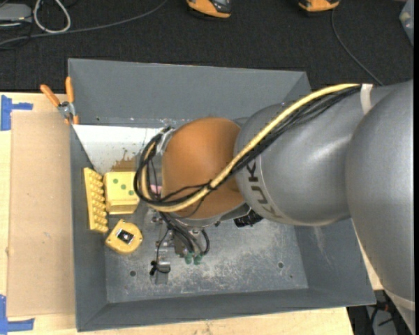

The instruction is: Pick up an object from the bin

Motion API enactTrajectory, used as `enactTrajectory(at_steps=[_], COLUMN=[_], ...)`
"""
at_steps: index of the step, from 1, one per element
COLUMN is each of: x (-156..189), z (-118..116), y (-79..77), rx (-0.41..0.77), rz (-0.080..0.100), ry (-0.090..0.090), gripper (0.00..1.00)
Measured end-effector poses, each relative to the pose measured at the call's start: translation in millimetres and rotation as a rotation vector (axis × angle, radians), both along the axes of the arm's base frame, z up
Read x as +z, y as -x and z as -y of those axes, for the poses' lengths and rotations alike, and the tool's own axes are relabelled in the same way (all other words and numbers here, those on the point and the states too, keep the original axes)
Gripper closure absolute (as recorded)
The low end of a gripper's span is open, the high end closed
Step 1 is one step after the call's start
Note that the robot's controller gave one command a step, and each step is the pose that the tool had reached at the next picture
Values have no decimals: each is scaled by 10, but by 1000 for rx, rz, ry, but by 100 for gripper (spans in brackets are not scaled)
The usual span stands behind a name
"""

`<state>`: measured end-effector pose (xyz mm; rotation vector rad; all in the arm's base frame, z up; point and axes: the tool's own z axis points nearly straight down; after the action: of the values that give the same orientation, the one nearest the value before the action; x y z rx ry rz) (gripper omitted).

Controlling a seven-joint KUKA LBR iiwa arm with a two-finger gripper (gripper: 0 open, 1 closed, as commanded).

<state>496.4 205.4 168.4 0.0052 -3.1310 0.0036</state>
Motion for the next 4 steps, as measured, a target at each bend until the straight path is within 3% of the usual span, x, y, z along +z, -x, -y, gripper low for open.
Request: enactTrajectory(at_steps=[1,2,3,4], x=[45,-664,-550,-707], z=[14,-237,-276,-252], y=[-22,-363,-494,-274], rx=[-6,-148,-49,-154], rz=[8,8,10,0], ry=[-2,-2,-2,3], gripper=[0,0,0,0])
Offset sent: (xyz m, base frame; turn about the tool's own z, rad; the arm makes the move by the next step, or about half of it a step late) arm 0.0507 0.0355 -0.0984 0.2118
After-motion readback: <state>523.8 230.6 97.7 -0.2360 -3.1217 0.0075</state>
